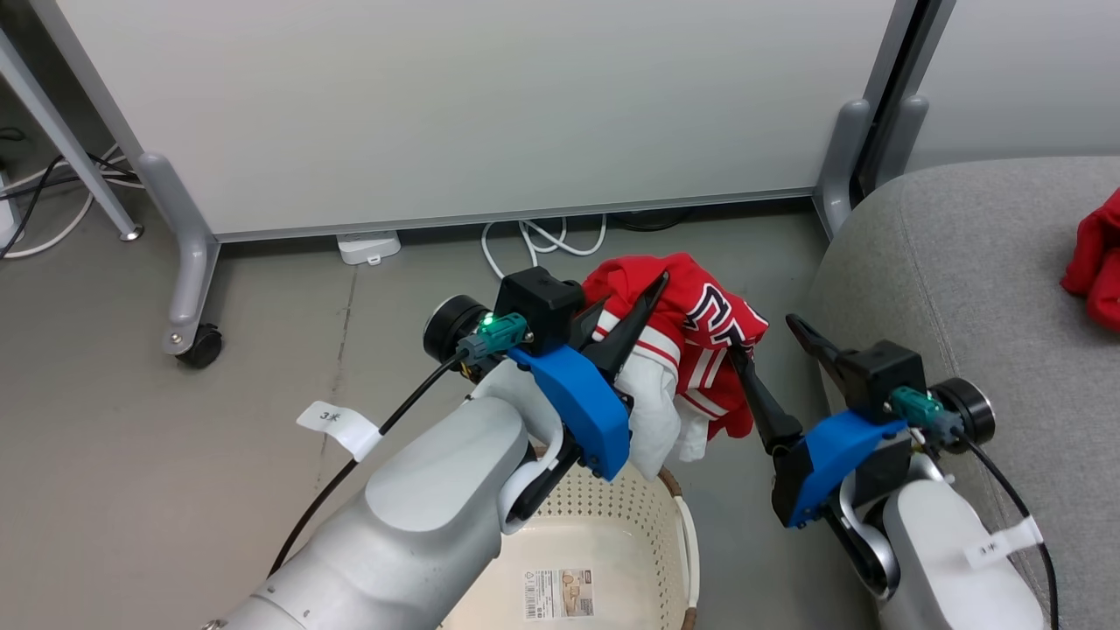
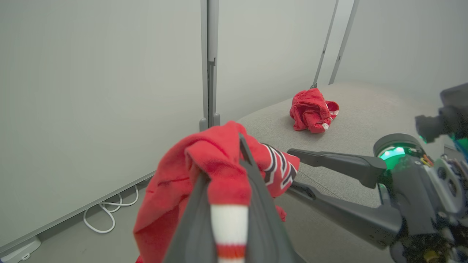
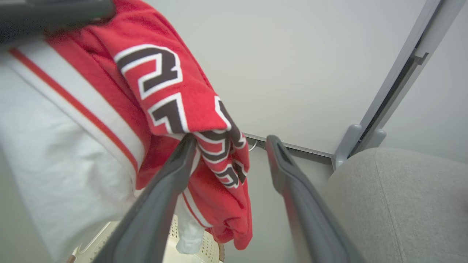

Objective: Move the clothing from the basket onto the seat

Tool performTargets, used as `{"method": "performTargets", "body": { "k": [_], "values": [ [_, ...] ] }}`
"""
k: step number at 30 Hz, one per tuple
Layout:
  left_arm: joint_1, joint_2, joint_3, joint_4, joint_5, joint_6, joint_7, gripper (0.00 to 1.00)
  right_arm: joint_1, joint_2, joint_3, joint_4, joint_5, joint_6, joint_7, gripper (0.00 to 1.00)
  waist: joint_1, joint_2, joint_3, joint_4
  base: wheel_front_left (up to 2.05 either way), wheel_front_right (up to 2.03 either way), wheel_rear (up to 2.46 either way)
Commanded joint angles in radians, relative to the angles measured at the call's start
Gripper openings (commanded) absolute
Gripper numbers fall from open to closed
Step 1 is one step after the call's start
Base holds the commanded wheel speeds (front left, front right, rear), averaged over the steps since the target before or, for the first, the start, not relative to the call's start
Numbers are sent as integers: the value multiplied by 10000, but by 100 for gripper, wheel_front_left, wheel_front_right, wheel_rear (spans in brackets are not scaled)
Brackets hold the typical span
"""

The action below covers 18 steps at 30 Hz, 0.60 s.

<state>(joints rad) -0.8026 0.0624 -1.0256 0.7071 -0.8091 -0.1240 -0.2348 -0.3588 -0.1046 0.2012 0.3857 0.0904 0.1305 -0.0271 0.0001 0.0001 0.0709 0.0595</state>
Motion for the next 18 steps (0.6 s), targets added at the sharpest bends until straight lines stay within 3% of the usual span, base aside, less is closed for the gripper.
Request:
{"method": "performTargets", "body": {
  "k": [1, 5, 15, 16, 17, 18],
  "values": [
    [-151, -3, -42, -22, -35, -33, -47, 0, -234, -52, 52, 175, 14, 5, -39, 100, -1, -1, -3, 13, 0, 0, 0],
    [-163, -24, -116, -4, -87, -48, -62, 0, -966, -121, 345, 1167, 225, 5, -52, 100, -1, -1, -18, 36, 0, 0, 0],
    [-213, -50, -362, -4, -266, -78, -57, 0, -2333, -387, 2456, 3307, 1497, 5, -538, 100, -1, -1, -129, 36, 0, 0, 0],
    [-221, -53, -374, -5, -272, -78, -61, 0, -2438, -382, 2521, 3475, 1679, 3, -605, 59, -1, -1, -139, 34, 0, 0, 0],
    [-228, -52, -385, 0, -262, -79, -67, 0, -2514, -374, 2594, 3618, 1767, 3, -687, 3, -1, -1, -149, 30, 0, 0, 0],
    [-233, -53, -395, 7, -277, -81, -75, 0, -2581, -376, 2675, 3752, 1848, 5, -786, 0, -1, -1, -160, 25, 0, 0, 0]
  ]
}}
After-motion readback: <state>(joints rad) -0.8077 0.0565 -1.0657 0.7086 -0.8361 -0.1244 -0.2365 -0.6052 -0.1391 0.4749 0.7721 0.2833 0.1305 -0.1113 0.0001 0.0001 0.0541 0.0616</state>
